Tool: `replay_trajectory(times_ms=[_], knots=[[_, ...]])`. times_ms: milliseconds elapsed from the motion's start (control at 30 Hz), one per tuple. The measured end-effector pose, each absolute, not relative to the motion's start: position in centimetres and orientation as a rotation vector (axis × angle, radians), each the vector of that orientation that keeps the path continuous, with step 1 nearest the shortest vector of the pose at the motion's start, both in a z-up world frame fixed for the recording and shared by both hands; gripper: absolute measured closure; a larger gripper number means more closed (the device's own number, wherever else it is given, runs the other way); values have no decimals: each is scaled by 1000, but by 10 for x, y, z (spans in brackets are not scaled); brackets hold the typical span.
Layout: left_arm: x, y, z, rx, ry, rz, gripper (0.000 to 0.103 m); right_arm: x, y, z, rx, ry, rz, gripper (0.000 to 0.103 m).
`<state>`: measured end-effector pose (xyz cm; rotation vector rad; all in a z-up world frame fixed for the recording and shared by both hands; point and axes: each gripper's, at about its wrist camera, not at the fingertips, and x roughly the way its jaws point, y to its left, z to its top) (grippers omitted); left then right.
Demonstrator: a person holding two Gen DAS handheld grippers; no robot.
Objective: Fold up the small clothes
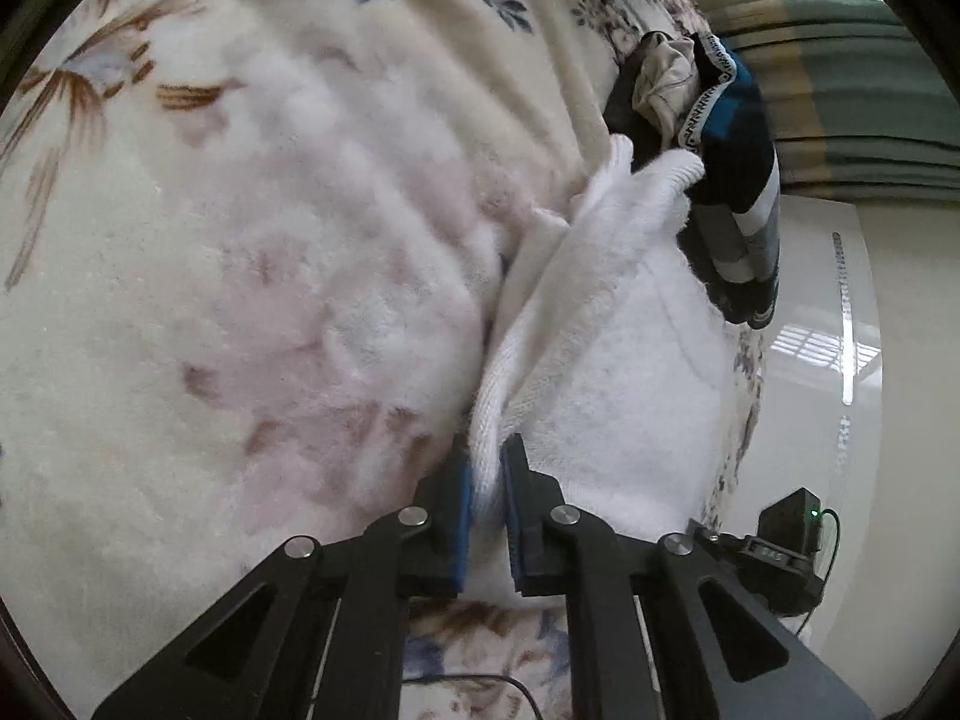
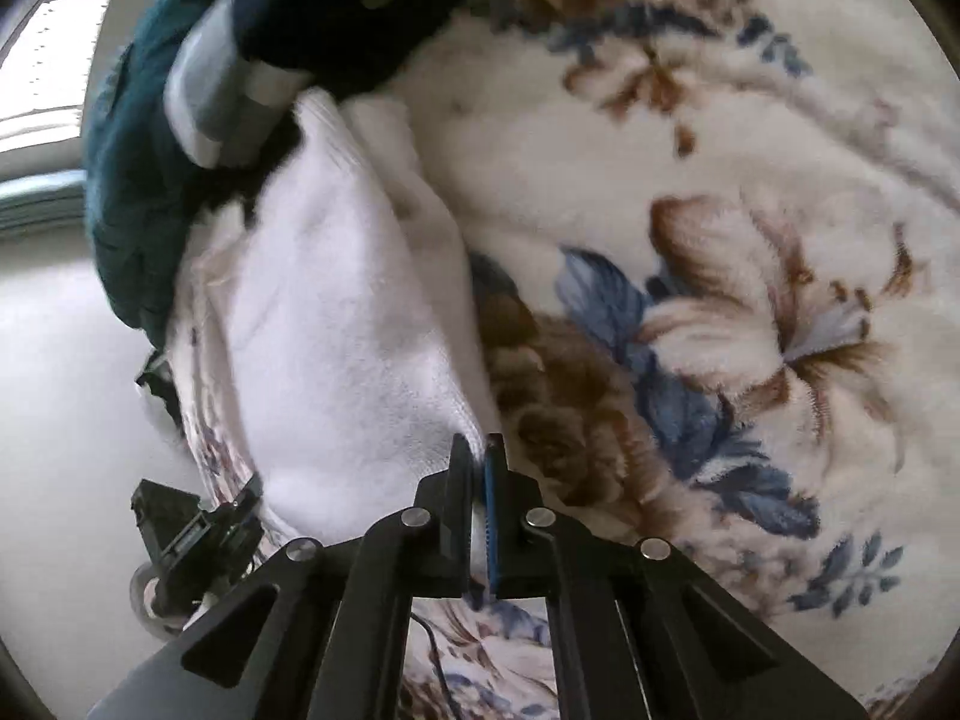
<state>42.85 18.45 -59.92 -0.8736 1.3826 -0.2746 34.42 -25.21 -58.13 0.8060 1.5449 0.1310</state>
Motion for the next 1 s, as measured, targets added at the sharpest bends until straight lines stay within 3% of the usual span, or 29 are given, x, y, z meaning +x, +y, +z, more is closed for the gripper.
replay_trajectory(times_ms=[67, 133, 167, 233, 367, 400, 433, 467, 500, 533, 733, 833, 1000], knots=[[435, 173, -577, -794, 1373, -321, 84, 352, -235, -577, 767, 1578, 188, 98], [452, 162, -554, -697, 1345, -341, 56, 363, -231, -565, 722, 1573, 208, 89], [461, 157, -548, -681, 1326, -358, 52, 372, -231, -557, 702, 1539, 213, 83], [485, 148, -541, -642, 1288, -375, 48, 388, -237, -548, 688, 1472, 208, 51], [552, 126, -572, -582, 1324, -382, 49, 441, -244, -563, 721, 1446, 218, 50], [565, 121, -579, -593, 1329, -394, 52, 459, -241, -574, 735, 1451, 220, 50], [579, 116, -585, -603, 1316, -398, 87, 472, -242, -578, 737, 1452, 224, 50], [585, 116, -588, -599, 1310, -391, 95, 483, -240, -582, 728, 1450, 232, 50], [591, 116, -587, -615, 1303, -399, 95, 492, -237, -582, 714, 1425, 229, 66], [594, 120, -582, -649, 1277, -405, 95, 498, -235, -579, 690, 1397, 219, 95], [596, 159, -595, -758, 1274, -307, 95, 519, -244, -550, 627, 1284, 161, 99], [597, 165, -630, -775, 1362, -282, 95, 534, -249, -575, 647, 1346, 103, 99], [593, 163, -634, -816, 1377, -322, 88, 555, -219, -608, 522, 1443, 111, 99]])
